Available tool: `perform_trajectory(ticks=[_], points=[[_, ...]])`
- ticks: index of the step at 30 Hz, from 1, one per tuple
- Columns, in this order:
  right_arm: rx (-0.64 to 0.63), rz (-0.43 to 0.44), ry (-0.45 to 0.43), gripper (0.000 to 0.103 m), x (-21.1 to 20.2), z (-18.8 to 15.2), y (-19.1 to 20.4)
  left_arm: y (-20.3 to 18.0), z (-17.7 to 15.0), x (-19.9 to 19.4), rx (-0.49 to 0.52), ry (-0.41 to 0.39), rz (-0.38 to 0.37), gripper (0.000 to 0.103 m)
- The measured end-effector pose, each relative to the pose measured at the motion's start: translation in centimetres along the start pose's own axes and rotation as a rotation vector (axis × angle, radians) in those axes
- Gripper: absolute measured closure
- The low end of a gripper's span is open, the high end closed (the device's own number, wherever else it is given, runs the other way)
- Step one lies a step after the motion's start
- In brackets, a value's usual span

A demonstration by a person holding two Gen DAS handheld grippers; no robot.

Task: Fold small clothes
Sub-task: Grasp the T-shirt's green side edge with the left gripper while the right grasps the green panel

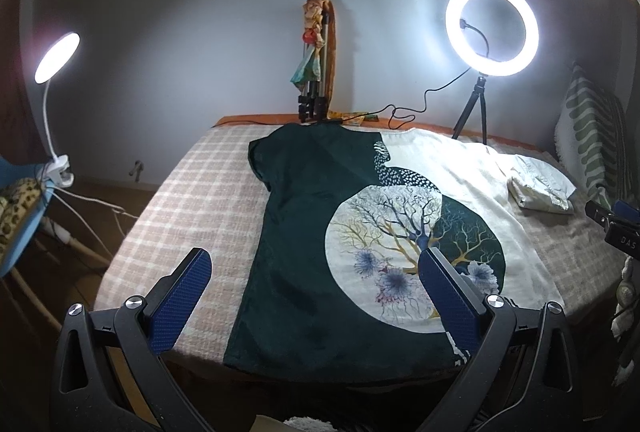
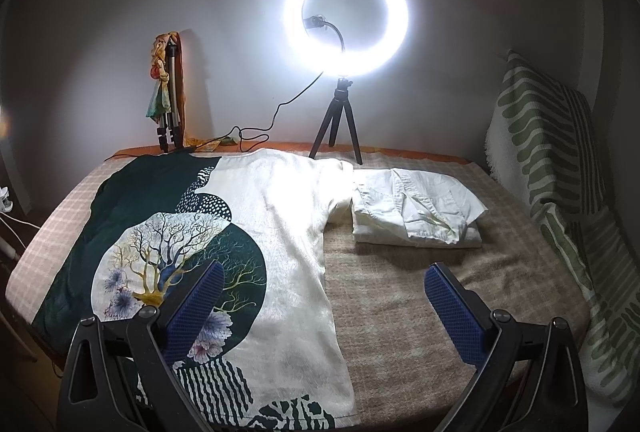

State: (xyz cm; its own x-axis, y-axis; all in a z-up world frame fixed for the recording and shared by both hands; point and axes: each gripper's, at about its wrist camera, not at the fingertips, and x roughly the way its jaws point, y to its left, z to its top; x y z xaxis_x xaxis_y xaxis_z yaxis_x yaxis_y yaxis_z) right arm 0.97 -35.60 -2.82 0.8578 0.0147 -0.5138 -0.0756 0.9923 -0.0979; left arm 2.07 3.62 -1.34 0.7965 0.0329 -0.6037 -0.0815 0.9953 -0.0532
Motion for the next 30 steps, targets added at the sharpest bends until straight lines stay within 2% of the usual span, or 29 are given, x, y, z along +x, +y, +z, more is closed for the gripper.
perform_trajectory(ticks=[9,15,20,24,27,30], points=[[-0.047,0.022,-0.007,0.001,2.1,1.7,1.9,1.6,-1.2,2.5,-0.049,0.073,-0.045,0.001],[-0.125,0.096,-0.038,0.001,4.1,4.5,5.4,4.9,-3.5,4.5,-0.177,0.154,-0.096,0.013],[-0.177,0.238,-0.058,0.001,6.0,7.4,9.0,7.0,-5.4,6.0,-0.246,0.221,-0.101,0.026],[-0.228,0.348,-0.015,0.001,8.4,9.7,13.2,8.6,-6.9,6.9,-0.300,0.256,-0.102,0.033],[-0.264,0.438,0.038,0.001,10.5,11.3,16.8,9.4,-8.0,7.4,-0.337,0.277,-0.115,0.043],[-0.289,0.523,0.103,0.002,12.9,12.6,20.8,9.8,-9.1,8.0,-0.351,0.294,-0.113,0.046]])
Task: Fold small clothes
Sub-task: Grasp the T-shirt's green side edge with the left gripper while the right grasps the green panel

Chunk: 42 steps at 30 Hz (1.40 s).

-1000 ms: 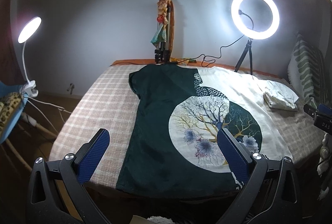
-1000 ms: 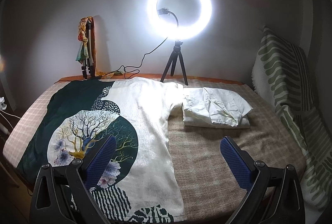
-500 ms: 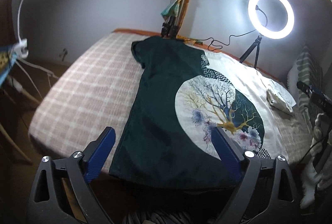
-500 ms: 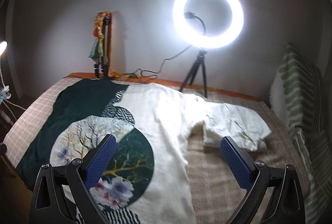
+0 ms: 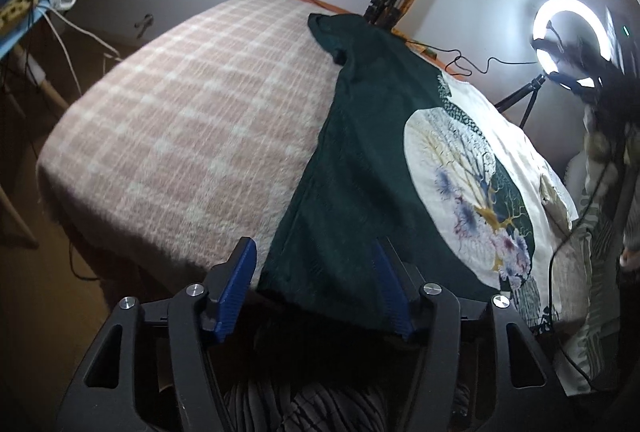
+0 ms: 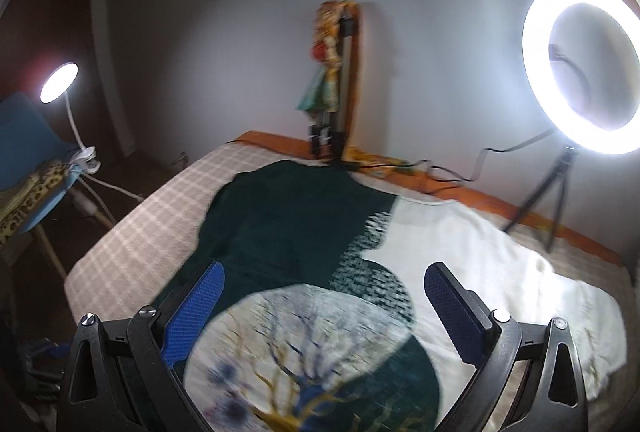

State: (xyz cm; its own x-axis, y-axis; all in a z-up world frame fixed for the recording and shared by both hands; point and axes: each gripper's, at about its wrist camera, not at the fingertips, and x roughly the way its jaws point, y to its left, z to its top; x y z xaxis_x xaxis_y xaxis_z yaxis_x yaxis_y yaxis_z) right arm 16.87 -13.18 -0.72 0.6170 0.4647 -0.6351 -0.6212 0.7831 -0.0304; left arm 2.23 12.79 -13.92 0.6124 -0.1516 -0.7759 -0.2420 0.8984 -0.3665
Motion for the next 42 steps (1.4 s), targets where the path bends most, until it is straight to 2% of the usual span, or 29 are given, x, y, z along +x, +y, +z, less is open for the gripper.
perform_trajectory(ticks=[4,9,18,20,24,26,29,33,36,37,39,41,42], points=[[0.012,0.091,0.078,0.004,4.9,2.7,2.3,0.8,-0.6,1.1,-0.004,0.021,-0.001,0.053],[0.008,0.136,0.148,0.007,10.7,5.4,5.0,1.2,-0.7,1.5,0.025,0.011,-0.004,0.057],[-0.030,0.127,0.271,0.014,19.8,7.5,9.0,1.3,-0.6,1.9,0.057,-0.006,-0.028,0.061],[-0.054,0.097,0.277,0.016,21.4,7.7,9.9,1.3,-0.4,2.0,0.051,-0.008,-0.054,0.062],[-0.078,0.093,0.314,0.018,24.5,7.8,11.9,1.2,-0.4,2.4,0.022,0.006,-0.151,0.067],[-0.097,0.075,0.332,0.019,26.2,7.8,12.9,0.7,-0.5,2.6,0.037,0.004,-0.156,0.067],[-0.114,0.019,0.373,0.024,28.8,7.5,13.7,0.3,-0.6,3.0,0.055,0.002,-0.181,0.077],[-0.114,-0.001,0.417,0.028,31.2,6.9,13.9,0.2,-0.6,3.3,0.060,-0.003,-0.210,0.089],[-0.132,-0.043,0.445,0.037,32.7,6.4,13.7,-0.1,-0.5,3.4,0.076,-0.004,-0.230,0.094],[-0.116,-0.032,0.433,0.037,32.7,6.5,13.4,-0.2,-0.4,3.4,0.078,-0.008,-0.241,0.094],[-0.093,-0.030,0.431,0.043,32.8,6.7,12.8,-0.3,-0.4,3.3,0.077,-0.013,-0.251,0.096],[-0.077,-0.027,0.430,0.068,32.7,6.9,12.2,-0.4,-0.3,3.2,0.076,-0.022,-0.267,0.096],[-0.067,-0.018,0.432,0.073,32.6,6.9,11.9,-0.5,-0.3,3.1,0.078,-0.026,-0.274,0.097]])
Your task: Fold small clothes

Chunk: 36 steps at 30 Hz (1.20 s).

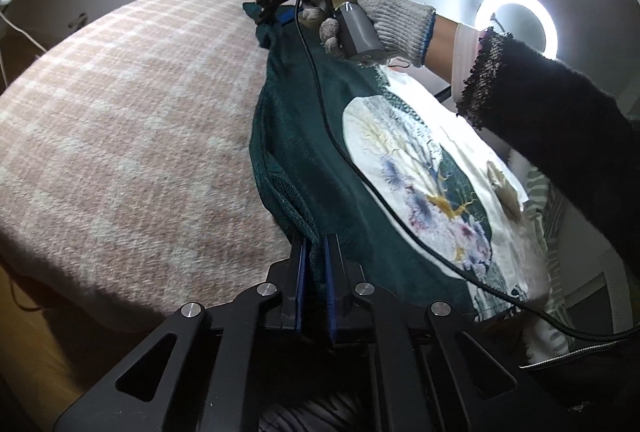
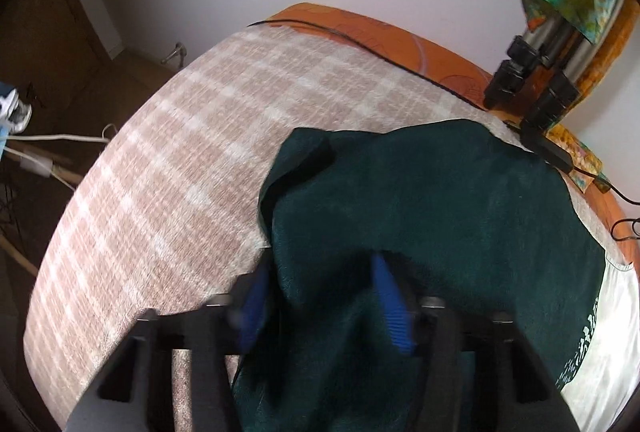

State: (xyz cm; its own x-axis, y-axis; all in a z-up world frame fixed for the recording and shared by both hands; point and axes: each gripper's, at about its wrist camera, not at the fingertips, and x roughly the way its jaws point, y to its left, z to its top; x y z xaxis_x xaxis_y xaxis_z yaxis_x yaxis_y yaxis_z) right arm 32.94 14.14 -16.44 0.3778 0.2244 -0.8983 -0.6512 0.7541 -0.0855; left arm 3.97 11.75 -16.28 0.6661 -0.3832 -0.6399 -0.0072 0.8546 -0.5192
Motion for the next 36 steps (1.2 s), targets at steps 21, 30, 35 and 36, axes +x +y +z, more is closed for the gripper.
perform_trajectory(ticks=[21,30,35,36], points=[[0.216,0.096,-0.142,0.102,-7.1,-5.6,-11.0,-6.7,0.0,0.5,0.204,0.020,-0.094,0.099],[0.373,0.074,-0.158,0.102,-7.8,-10.6,-18.9,-10.1,-1.2,2.9,0.322,0.111,-0.155,0.099],[0.413,0.069,-0.127,0.096,-6.9,-12.2,-21.5,-11.4,-1.8,4.2,0.372,0.153,-0.162,0.099],[0.421,0.072,-0.109,0.094,-6.7,-12.3,-21.8,-11.6,-1.9,4.5,0.380,0.167,-0.166,0.099]])
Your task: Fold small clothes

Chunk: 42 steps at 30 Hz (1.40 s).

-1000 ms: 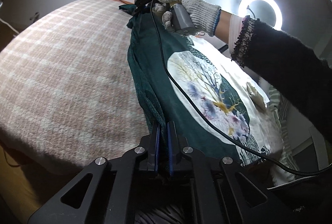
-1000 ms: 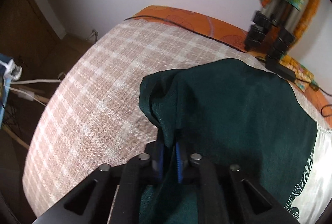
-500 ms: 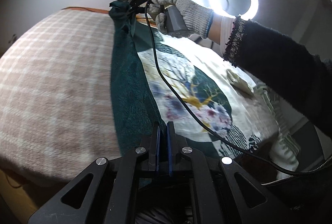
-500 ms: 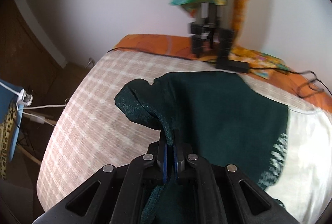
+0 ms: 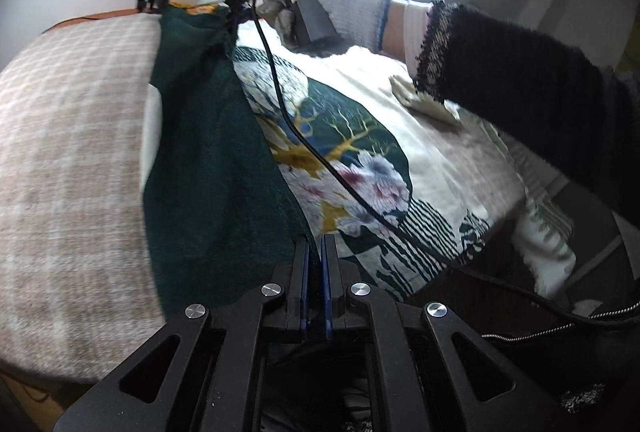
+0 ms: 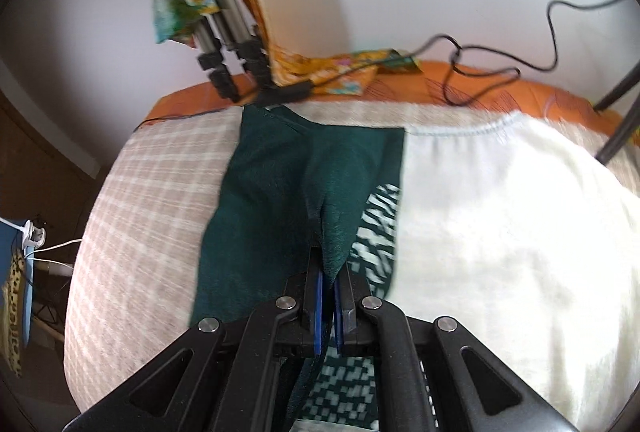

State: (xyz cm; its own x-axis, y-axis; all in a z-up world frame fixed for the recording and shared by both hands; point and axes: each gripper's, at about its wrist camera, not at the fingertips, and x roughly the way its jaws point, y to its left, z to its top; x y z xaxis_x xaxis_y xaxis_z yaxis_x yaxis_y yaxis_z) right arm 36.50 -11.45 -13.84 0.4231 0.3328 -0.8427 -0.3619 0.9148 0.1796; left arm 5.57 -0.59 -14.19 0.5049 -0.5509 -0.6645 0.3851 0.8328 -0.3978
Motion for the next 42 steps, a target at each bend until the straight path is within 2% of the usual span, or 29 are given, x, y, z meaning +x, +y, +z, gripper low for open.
perform_trajectory(ticks=[1,2,4,7,13,15,17,18,20,25,27,28,29,36,42], points=[[0.009,-0.006,0.010,0.086,0.0,-0.1,-0.4,-0.2,0.0,0.2,0.009,0.014,-0.002,0.099],[0.017,-0.020,0.005,0.067,-0.1,-0.1,-0.9,-0.4,0.0,0.3,0.018,0.018,0.002,0.099],[0.004,-0.070,-0.032,0.065,-1.0,-0.3,-1.6,-0.7,-0.1,0.3,0.029,0.027,0.000,0.093],[-0.034,-0.091,-0.061,0.065,-2.4,-0.8,-1.5,-1.2,0.1,0.3,0.028,0.039,-0.025,0.090],[-0.184,0.007,-0.065,0.064,-4.4,-3.5,1.4,-1.5,-0.1,-1.4,0.019,-0.003,-0.025,0.086],[-0.246,0.002,-0.053,0.058,-4.0,-4.7,2.9,-0.9,-0.3,-2.3,-0.005,-0.028,-0.006,0.086],[-0.308,-0.049,-0.043,0.044,-3.3,-5.7,4.4,0.1,-0.4,-3.1,-0.030,-0.047,0.031,0.086],[-0.341,-0.084,-0.040,0.043,-2.9,-6.3,5.1,0.7,-0.5,-3.2,-0.040,-0.047,0.051,0.086],[-0.405,-0.150,-0.021,0.043,-1.9,-7.4,6.2,1.9,-0.7,-3.3,-0.067,-0.043,0.081,0.086],[-0.439,-0.256,0.013,0.047,-0.4,-8.4,6.7,3.2,-1.7,-1.9,-0.063,0.022,0.139,0.086],[-0.403,-0.247,0.014,0.060,-0.6,-8.3,6.0,3.3,-2.3,-1.3,-0.054,0.043,0.148,0.086],[-0.379,-0.242,0.019,0.067,-0.8,-8.2,5.5,3.3,-2.4,-1.4,-0.045,0.029,0.152,0.086],[-0.356,-0.244,0.021,0.068,-1.0,-8.1,5.0,3.3,-2.4,-1.4,-0.041,0.031,0.154,0.086],[-0.191,-0.296,-0.003,0.068,-3.4,-7.9,-0.3,3.5,-2.6,-1.3,-0.024,0.032,0.157,0.086],[-0.110,-0.311,-0.017,0.068,-5.5,-8.4,-4.3,3.3,-2.8,-1.0,-0.010,0.038,0.173,0.086]])
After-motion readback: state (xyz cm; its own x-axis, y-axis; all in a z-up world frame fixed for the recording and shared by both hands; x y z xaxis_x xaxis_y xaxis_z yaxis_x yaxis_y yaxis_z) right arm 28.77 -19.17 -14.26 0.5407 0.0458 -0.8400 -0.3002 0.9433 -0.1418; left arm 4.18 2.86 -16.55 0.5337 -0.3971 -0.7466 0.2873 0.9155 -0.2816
